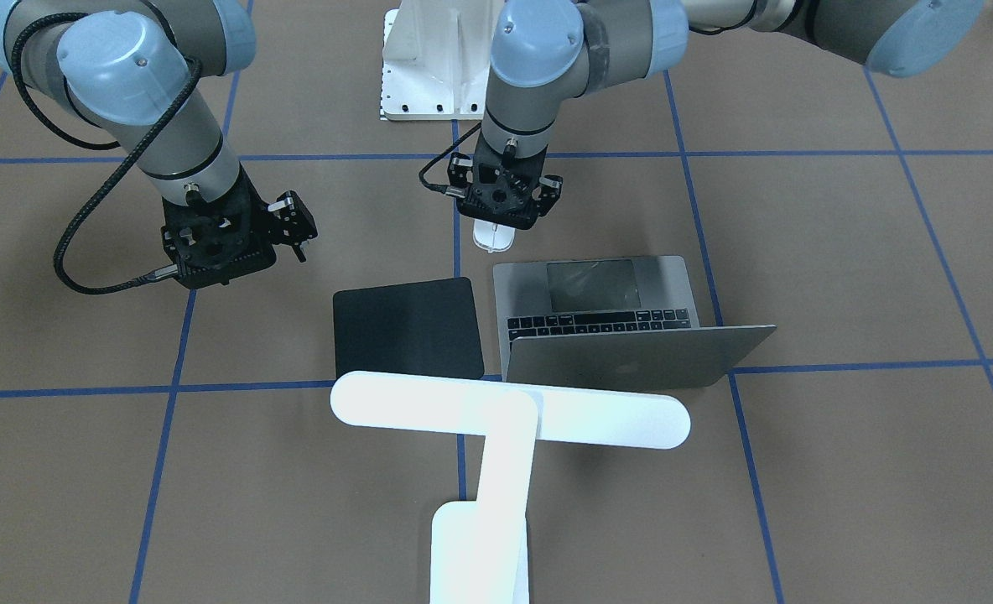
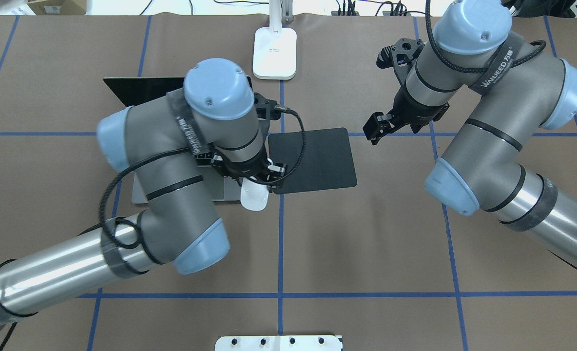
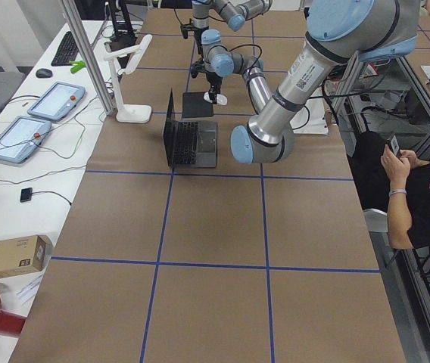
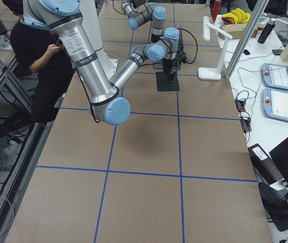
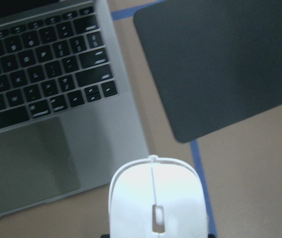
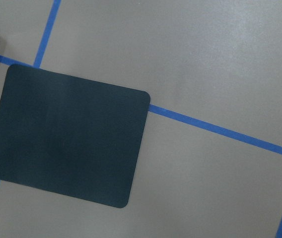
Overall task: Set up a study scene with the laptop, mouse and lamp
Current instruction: 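Carry the white mouse with the left gripper over the mouse pad, then lower the white mouse onto the mouse pad and open the left gripper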
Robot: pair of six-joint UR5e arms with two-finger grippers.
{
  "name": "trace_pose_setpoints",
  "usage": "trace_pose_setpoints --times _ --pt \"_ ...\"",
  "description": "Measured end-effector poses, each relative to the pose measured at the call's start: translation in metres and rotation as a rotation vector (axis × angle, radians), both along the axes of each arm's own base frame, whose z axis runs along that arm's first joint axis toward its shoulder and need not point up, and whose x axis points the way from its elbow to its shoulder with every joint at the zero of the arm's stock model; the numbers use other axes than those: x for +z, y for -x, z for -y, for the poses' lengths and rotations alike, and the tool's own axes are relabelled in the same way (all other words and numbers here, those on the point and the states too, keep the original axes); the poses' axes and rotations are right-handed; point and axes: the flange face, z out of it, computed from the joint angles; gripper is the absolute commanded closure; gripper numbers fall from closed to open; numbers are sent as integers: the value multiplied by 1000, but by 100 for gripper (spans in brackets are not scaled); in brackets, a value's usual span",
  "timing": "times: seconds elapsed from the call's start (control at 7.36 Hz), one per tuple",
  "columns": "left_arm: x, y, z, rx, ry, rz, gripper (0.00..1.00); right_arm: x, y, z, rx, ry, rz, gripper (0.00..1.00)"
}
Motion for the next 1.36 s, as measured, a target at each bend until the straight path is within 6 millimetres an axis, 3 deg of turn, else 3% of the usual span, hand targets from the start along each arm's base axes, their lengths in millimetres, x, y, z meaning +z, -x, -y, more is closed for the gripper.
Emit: trace_pose_setpoints --times 0.54,1.36 --pt "-25 -52 36 -35 33 -3 35 7 -6 3 10 9 -8 0" --pt "-16 -64 73 -87 40 -29 35 10 -8 4 13 12 -11 0"
